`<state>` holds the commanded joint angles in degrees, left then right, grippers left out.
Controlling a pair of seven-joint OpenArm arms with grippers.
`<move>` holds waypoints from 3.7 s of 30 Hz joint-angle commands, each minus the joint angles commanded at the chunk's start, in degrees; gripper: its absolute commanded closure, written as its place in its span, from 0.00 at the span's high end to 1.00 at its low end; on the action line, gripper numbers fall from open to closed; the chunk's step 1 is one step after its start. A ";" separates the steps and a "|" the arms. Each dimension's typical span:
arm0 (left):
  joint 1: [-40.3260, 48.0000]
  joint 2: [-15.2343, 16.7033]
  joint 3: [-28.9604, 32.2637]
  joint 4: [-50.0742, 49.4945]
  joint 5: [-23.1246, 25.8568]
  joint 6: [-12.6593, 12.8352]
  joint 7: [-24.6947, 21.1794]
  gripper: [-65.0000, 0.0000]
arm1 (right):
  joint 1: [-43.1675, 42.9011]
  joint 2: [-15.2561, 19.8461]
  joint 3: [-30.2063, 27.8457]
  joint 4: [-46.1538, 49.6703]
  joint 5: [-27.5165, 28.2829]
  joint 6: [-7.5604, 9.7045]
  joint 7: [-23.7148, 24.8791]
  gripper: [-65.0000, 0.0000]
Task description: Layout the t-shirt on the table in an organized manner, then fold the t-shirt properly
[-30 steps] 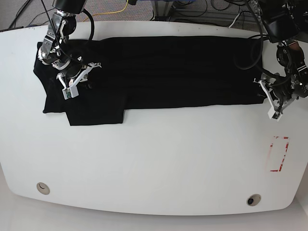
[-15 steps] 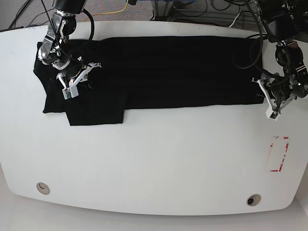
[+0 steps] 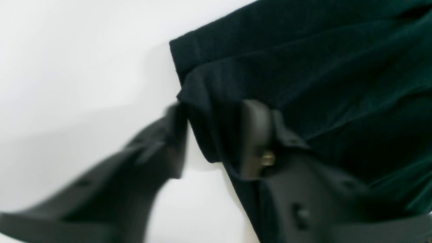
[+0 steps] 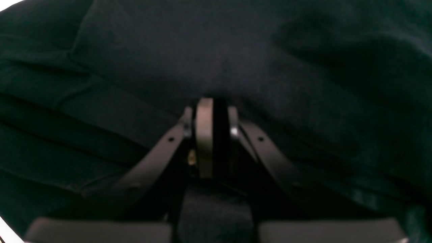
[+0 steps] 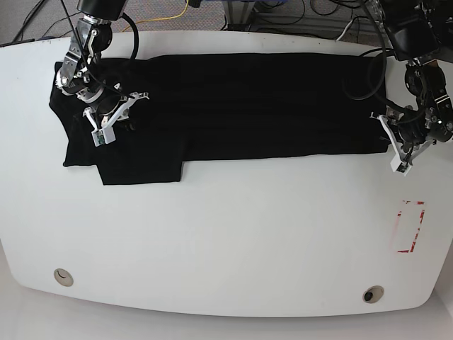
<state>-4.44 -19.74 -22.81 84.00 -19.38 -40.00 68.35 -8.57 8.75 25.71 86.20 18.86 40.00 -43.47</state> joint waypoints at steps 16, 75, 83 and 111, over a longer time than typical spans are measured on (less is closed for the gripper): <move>0.09 -0.26 -2.29 1.58 -0.26 0.00 0.18 0.00 | 0.00 0.09 0.00 0.00 0.00 0.00 0.00 0.09; 21.45 -2.81 -8.18 18.55 -0.35 0.00 9.32 0.60 | 1.14 0.18 0.00 0.00 0.00 0.00 -0.18 0.09; 21.36 -5.10 -8.70 27.43 -6.68 0.00 11.65 0.59 | 1.14 0.18 0.00 0.00 0.00 0.00 -0.18 0.09; 20.92 1.85 6.77 28.31 -10.37 0.00 10.46 0.01 | 1.23 0.18 0.00 0.00 0.00 0.00 -0.18 0.09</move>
<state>16.48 -17.89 -16.04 112.31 -29.76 -40.00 78.81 -7.34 8.92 25.71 86.20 18.86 40.00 -43.65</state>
